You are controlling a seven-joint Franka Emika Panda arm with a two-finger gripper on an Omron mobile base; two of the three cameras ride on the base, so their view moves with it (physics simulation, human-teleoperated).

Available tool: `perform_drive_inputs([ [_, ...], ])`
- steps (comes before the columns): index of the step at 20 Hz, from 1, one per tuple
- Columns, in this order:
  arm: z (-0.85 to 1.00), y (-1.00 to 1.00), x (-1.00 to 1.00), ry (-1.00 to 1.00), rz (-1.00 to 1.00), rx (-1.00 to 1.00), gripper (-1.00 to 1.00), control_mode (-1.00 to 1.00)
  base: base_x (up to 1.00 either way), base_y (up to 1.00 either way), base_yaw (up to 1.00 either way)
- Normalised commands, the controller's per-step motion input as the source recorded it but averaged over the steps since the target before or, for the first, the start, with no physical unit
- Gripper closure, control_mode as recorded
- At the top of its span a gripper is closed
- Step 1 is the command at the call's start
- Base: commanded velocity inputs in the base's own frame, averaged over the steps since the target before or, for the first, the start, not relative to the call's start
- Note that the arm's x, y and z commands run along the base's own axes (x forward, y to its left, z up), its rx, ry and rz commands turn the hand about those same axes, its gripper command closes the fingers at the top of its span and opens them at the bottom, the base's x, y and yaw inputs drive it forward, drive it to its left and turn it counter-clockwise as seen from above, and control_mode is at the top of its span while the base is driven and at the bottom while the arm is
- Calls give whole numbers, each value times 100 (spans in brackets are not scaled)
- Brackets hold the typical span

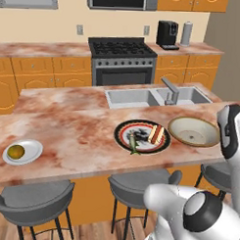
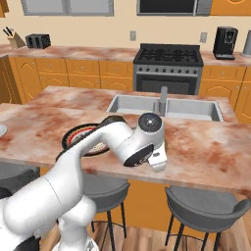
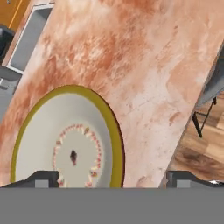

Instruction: Take the smaller bowl and place it next to the appetizer plate on the dining counter , and place the larger bowl next to the plate with cooked food.

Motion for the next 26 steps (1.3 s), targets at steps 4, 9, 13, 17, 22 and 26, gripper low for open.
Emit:
perform_drive_inputs([
  [4, 56, 52, -86, -12, 22, -14, -100, -100, 0, 0, 0],
  [9, 77, 77, -8, -17, 37, -18, -100, -100, 0, 0, 0],
  [13, 51, 97, -12, -15, 35, -32, -100, -100, 0, 0, 0],
  [17, 28, 95, -16, -5, 28, -41, -100, -100, 0, 0, 0],
  [22, 20, 88, -25, 0, 17, -42, -100, -100, 0, 0, 0],
  [26, 20, 20, -89, -4, 12, -30, -100, -100, 0, 0, 0],
])
